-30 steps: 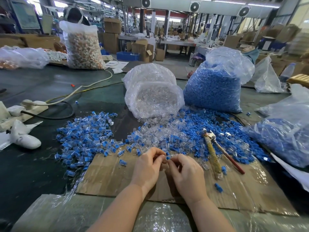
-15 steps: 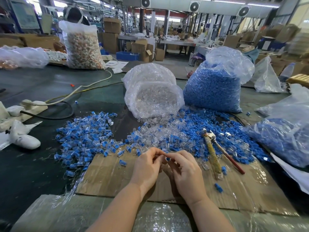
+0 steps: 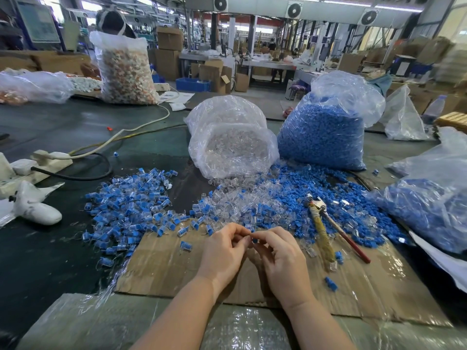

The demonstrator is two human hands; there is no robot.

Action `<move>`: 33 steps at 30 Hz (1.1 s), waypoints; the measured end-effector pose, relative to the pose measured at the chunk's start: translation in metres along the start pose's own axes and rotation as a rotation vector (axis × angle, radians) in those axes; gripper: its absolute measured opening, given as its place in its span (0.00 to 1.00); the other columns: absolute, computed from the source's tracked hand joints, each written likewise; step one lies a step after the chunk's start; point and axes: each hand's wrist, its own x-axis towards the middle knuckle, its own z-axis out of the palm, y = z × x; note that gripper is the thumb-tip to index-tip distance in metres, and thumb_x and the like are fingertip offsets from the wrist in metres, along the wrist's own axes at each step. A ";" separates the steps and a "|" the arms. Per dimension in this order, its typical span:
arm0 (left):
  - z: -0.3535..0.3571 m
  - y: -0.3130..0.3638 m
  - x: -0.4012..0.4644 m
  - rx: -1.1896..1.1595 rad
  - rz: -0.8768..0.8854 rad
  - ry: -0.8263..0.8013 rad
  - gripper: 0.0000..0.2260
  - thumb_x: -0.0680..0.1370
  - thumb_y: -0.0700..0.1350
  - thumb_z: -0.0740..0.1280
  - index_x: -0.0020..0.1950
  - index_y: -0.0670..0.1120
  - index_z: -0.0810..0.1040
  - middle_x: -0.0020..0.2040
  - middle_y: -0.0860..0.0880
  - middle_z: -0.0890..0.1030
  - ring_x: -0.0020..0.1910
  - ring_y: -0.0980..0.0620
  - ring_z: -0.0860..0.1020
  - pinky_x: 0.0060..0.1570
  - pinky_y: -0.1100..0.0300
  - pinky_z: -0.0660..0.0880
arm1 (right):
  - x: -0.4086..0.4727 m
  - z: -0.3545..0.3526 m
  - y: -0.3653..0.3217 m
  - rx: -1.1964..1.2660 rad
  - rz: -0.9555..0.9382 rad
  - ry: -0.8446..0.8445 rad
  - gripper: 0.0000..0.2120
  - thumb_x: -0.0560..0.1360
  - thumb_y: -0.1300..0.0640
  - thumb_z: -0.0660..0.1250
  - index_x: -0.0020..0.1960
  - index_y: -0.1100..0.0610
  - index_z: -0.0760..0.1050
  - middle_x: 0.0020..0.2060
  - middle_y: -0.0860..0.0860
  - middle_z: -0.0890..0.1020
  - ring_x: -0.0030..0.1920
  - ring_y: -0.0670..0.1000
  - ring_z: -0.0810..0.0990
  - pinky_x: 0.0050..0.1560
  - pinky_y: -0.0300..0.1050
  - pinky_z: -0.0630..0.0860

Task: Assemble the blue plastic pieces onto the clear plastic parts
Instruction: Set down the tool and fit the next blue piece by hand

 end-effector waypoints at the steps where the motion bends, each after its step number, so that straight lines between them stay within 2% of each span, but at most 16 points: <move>1: 0.000 0.000 0.000 0.003 0.006 0.002 0.07 0.76 0.39 0.67 0.43 0.51 0.78 0.38 0.53 0.81 0.38 0.61 0.79 0.39 0.71 0.74 | 0.000 0.000 0.000 0.002 0.003 -0.004 0.08 0.70 0.54 0.72 0.48 0.54 0.81 0.40 0.46 0.77 0.42 0.49 0.77 0.41 0.47 0.77; 4: 0.000 0.001 0.000 0.012 0.018 0.008 0.08 0.75 0.38 0.68 0.41 0.52 0.77 0.37 0.53 0.81 0.36 0.64 0.77 0.37 0.73 0.73 | 0.000 -0.001 -0.001 0.004 0.011 -0.016 0.08 0.70 0.55 0.73 0.49 0.53 0.81 0.40 0.47 0.78 0.42 0.50 0.77 0.41 0.46 0.77; 7: 0.000 0.000 0.000 0.026 0.023 0.009 0.08 0.75 0.38 0.68 0.42 0.52 0.77 0.37 0.53 0.80 0.36 0.64 0.78 0.37 0.72 0.73 | -0.001 -0.001 -0.001 0.001 0.021 -0.031 0.09 0.71 0.61 0.72 0.51 0.54 0.81 0.41 0.47 0.77 0.43 0.49 0.77 0.43 0.46 0.77; 11: 0.001 0.000 0.001 0.040 0.013 0.011 0.05 0.75 0.41 0.69 0.43 0.51 0.77 0.38 0.53 0.80 0.36 0.62 0.77 0.37 0.73 0.72 | 0.003 -0.006 0.001 -0.046 0.066 0.061 0.10 0.71 0.64 0.70 0.52 0.57 0.79 0.43 0.47 0.78 0.45 0.47 0.75 0.49 0.44 0.74; 13: 0.001 0.000 0.001 0.047 0.015 0.018 0.05 0.75 0.41 0.68 0.43 0.50 0.77 0.39 0.52 0.79 0.36 0.63 0.76 0.37 0.73 0.71 | 0.010 -0.014 0.008 -0.135 0.149 0.172 0.11 0.71 0.63 0.70 0.54 0.60 0.79 0.45 0.50 0.79 0.47 0.50 0.76 0.51 0.46 0.72; 15: 0.001 -0.001 0.001 0.042 0.015 0.019 0.05 0.75 0.40 0.68 0.43 0.50 0.76 0.39 0.52 0.79 0.36 0.65 0.76 0.37 0.74 0.71 | 0.020 -0.026 0.018 -0.277 0.322 0.215 0.15 0.73 0.59 0.68 0.59 0.60 0.75 0.49 0.54 0.79 0.51 0.54 0.75 0.52 0.46 0.68; 17: 0.001 -0.002 0.001 0.042 0.008 0.015 0.05 0.75 0.40 0.68 0.44 0.50 0.76 0.40 0.51 0.80 0.38 0.62 0.77 0.37 0.73 0.72 | 0.029 -0.038 0.031 -0.523 0.566 0.087 0.22 0.76 0.49 0.63 0.66 0.57 0.68 0.57 0.57 0.75 0.57 0.56 0.72 0.57 0.50 0.67; 19: 0.001 -0.002 0.002 0.041 0.005 0.020 0.04 0.75 0.40 0.68 0.44 0.49 0.77 0.40 0.51 0.80 0.39 0.60 0.77 0.38 0.73 0.72 | 0.035 -0.050 0.044 -0.710 0.778 -0.141 0.30 0.76 0.41 0.58 0.71 0.55 0.58 0.64 0.59 0.70 0.63 0.59 0.68 0.63 0.56 0.64; 21: 0.002 -0.002 0.002 0.045 0.003 0.021 0.04 0.75 0.40 0.68 0.44 0.49 0.77 0.41 0.51 0.80 0.40 0.59 0.78 0.38 0.73 0.72 | 0.039 -0.059 0.055 -0.721 0.894 -0.309 0.34 0.74 0.40 0.57 0.74 0.54 0.51 0.70 0.59 0.65 0.68 0.60 0.64 0.67 0.61 0.58; 23: 0.002 -0.002 0.002 0.053 0.001 0.016 0.04 0.75 0.40 0.68 0.44 0.50 0.76 0.41 0.52 0.80 0.40 0.59 0.77 0.38 0.73 0.72 | 0.042 -0.062 0.062 -0.683 0.948 -0.395 0.36 0.73 0.41 0.58 0.75 0.53 0.50 0.71 0.58 0.62 0.70 0.60 0.61 0.67 0.62 0.56; 25: 0.002 -0.002 0.002 0.052 -0.003 0.015 0.05 0.75 0.41 0.68 0.44 0.51 0.76 0.41 0.52 0.79 0.40 0.59 0.77 0.39 0.73 0.72 | 0.044 -0.061 0.062 -0.697 0.958 -0.426 0.33 0.72 0.44 0.60 0.72 0.55 0.55 0.70 0.59 0.63 0.69 0.60 0.62 0.66 0.62 0.58; 28: 0.001 -0.001 0.001 0.042 -0.013 0.012 0.05 0.75 0.40 0.67 0.44 0.50 0.76 0.41 0.51 0.80 0.41 0.58 0.78 0.40 0.72 0.73 | 0.048 -0.062 0.058 -0.701 0.963 -0.367 0.21 0.71 0.52 0.60 0.62 0.58 0.65 0.64 0.61 0.67 0.64 0.61 0.64 0.63 0.60 0.62; 31: 0.000 0.001 0.002 0.011 -0.039 0.014 0.04 0.75 0.40 0.67 0.44 0.49 0.76 0.42 0.49 0.80 0.42 0.55 0.79 0.42 0.68 0.76 | 0.051 -0.068 0.049 -0.696 0.933 -0.316 0.16 0.71 0.55 0.60 0.57 0.58 0.66 0.61 0.60 0.68 0.62 0.60 0.65 0.59 0.57 0.64; 33: -0.001 0.002 0.004 -0.029 -0.060 0.013 0.04 0.75 0.39 0.67 0.44 0.49 0.76 0.41 0.49 0.80 0.39 0.59 0.79 0.38 0.69 0.75 | 0.050 -0.071 0.040 -0.662 0.861 -0.288 0.14 0.72 0.55 0.60 0.55 0.57 0.65 0.56 0.59 0.70 0.59 0.59 0.66 0.56 0.55 0.66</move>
